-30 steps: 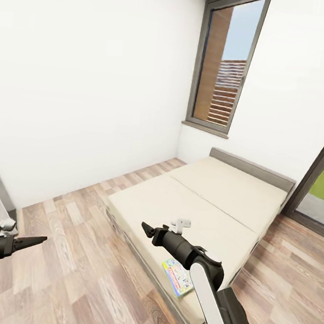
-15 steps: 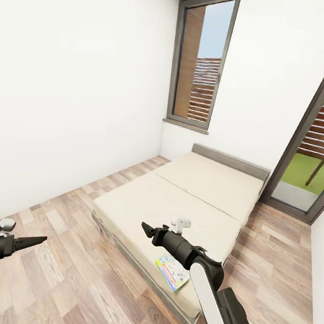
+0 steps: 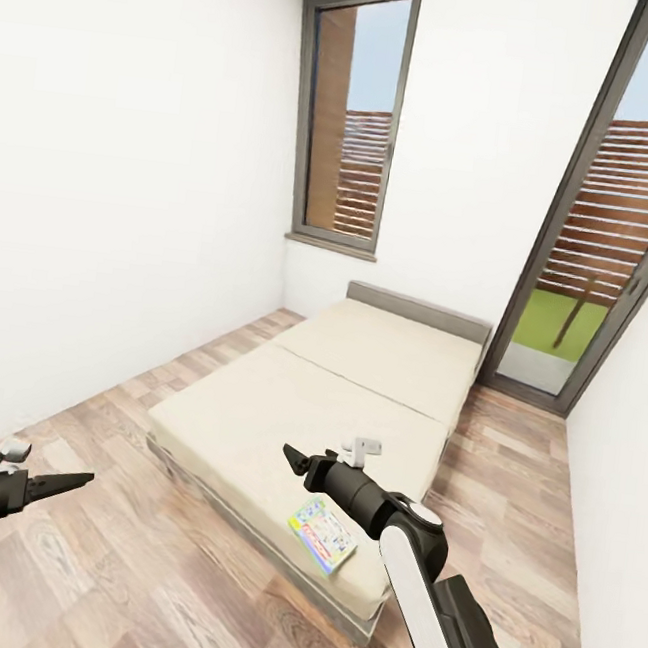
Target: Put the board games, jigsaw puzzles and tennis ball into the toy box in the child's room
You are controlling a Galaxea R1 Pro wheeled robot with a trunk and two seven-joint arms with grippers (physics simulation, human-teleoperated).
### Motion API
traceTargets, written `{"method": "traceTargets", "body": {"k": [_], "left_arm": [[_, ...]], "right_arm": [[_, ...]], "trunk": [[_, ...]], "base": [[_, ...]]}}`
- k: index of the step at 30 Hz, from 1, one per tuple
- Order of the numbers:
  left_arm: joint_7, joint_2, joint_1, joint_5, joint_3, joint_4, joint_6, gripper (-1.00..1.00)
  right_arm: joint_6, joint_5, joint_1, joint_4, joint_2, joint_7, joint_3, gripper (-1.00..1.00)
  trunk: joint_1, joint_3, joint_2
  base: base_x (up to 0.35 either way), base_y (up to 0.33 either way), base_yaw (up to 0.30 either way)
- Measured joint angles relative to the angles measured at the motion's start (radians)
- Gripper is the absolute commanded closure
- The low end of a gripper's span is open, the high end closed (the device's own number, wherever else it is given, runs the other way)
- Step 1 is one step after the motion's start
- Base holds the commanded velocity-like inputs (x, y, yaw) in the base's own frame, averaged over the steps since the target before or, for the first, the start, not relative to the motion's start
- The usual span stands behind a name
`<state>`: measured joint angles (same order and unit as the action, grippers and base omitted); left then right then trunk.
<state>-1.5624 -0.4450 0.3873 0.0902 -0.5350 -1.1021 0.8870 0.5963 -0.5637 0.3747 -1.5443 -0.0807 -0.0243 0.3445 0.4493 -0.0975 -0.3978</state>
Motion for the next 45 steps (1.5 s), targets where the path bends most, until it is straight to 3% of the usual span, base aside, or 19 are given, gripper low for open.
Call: {"method": "traceTargets", "body": {"k": [45], "left_arm": [[0.0, 0.0, 0.0, 0.0, 0.0, 0.0, 0.0, -1.0]], "right_arm": [[0.0, 0.001, 0.0, 0.027, -0.003, 0.0, -0.001, -1.0]], "trunk": [[0.0, 0.0, 0.0]], "base": [[0.015, 0.07, -0.279]]}}
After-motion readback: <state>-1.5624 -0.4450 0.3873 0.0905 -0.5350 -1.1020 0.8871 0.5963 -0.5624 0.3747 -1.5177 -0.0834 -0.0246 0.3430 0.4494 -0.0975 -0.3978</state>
